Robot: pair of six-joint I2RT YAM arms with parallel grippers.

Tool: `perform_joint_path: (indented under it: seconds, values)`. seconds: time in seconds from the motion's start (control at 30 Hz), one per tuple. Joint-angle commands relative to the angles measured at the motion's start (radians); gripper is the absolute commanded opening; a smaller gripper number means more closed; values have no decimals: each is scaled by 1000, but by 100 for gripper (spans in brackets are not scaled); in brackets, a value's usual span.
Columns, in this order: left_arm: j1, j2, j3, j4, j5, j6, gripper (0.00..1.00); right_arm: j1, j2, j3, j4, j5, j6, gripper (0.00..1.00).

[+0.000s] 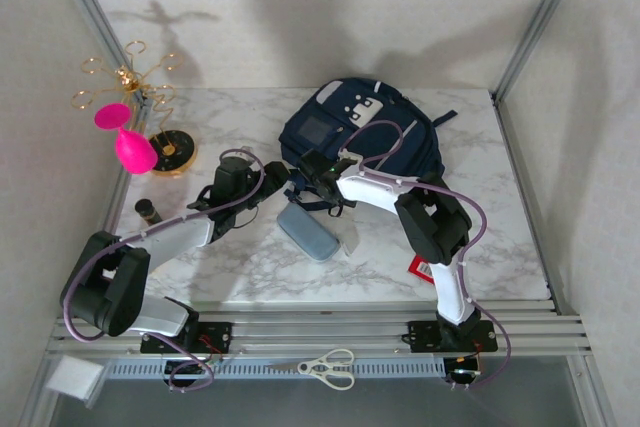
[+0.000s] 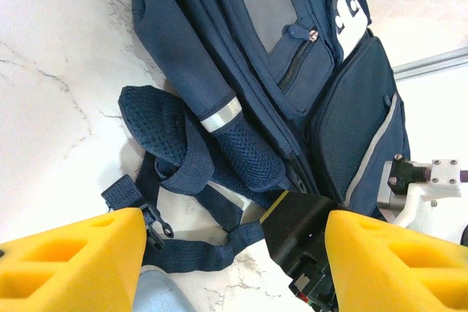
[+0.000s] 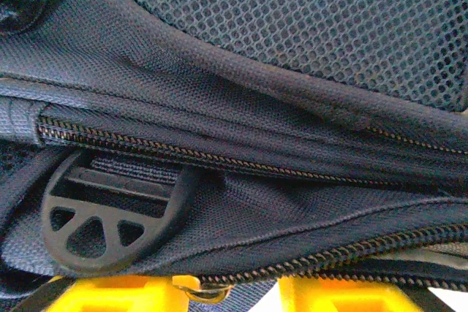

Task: Pack the student bag
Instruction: Zip the student bag at the top-center of the table.

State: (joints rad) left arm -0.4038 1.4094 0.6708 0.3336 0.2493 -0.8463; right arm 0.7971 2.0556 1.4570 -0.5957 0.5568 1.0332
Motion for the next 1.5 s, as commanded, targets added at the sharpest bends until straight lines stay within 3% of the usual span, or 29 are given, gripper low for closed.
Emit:
perform_joint_path:
  seconds: [0.0, 0.4, 0.63, 0.9, 1.03, 1.2, 1.47]
  values:
    - [11, 10, -9, 44, 26, -10, 66, 10, 20, 28, -16, 29, 1, 36]
    - [12, 8, -32, 70, 34, -23, 68, 12, 88, 128, -53, 40, -24, 29]
    - [13, 18, -52, 118, 50, -47, 68, 5, 72, 119, -60, 36, -66, 17]
    - [11, 41, -43, 141, 51, -82, 69, 9, -62, -20, 76, -122, -149, 8]
    - [-6, 107, -15, 202, 64, -150, 67, -6, -127, -98, 149, -208, -197, 5]
    - [-39, 262, 45, 327, 103, -267, 61, -12, -178, -143, 145, -217, -237, 0]
    - [-133, 454, 226, 292, 20, -345, 55, -39, -258, -239, 257, -344, -299, 0]
